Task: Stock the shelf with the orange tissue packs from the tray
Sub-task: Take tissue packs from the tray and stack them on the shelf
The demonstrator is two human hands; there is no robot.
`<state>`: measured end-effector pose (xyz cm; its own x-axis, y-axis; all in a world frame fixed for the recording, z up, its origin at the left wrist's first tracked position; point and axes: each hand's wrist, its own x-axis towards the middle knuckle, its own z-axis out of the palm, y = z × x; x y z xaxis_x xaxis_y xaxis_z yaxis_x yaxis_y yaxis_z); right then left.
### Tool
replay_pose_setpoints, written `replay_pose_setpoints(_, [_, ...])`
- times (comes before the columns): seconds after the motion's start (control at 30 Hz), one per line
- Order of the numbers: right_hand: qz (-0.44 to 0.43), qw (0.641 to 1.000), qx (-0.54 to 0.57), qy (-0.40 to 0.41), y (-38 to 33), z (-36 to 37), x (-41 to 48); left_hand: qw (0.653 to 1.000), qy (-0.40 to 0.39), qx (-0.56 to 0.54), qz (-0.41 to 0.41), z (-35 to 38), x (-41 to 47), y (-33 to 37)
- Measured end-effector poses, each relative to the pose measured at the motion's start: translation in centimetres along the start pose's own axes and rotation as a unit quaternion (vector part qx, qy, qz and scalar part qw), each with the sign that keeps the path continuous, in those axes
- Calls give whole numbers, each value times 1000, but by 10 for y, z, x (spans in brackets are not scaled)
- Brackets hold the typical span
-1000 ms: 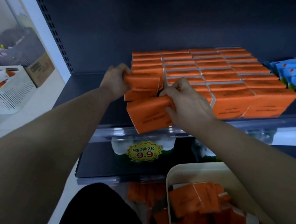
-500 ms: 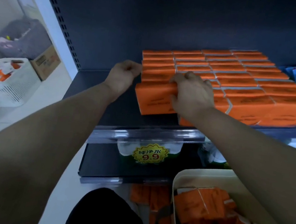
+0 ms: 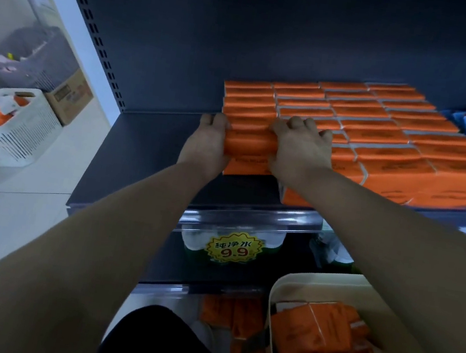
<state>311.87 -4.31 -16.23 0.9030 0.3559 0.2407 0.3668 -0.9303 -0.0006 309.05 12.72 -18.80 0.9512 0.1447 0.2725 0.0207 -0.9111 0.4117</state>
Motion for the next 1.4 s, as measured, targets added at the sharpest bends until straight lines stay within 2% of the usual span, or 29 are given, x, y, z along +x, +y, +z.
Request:
replay_pose_setpoints(0.23, [-19,998,36,-37,5,-6,-7,999,-5,-26,-30,-5,-1,6])
replay_pose_setpoints(0.53, [-8,998,54,-11,19,-28,-33,1000,-12,8,-18,-37,-22,35])
replay_pose_setpoints(0.77, [-30,999,38,11,40,-39,-87,998,-48,32,26,-41,-58,75])
replay_pose_setpoints(1.0, [-42,999,11,23,92,-27,-175,991,-92,3,96,3,-118,123])
replay_pose_setpoints(1.1, [-32,999,7,-16,127,-11,-216,984,-130,19,118,38,-143,142])
replay_pose_setpoints(1.2, [-14,995,-10,-96,160,10,-250,973,-187,23,133,73,-164,158])
replay_pose_setpoints(1.4, [11,978,-3,-209,205,52,-300,949,-293,24,116,143,-192,178])
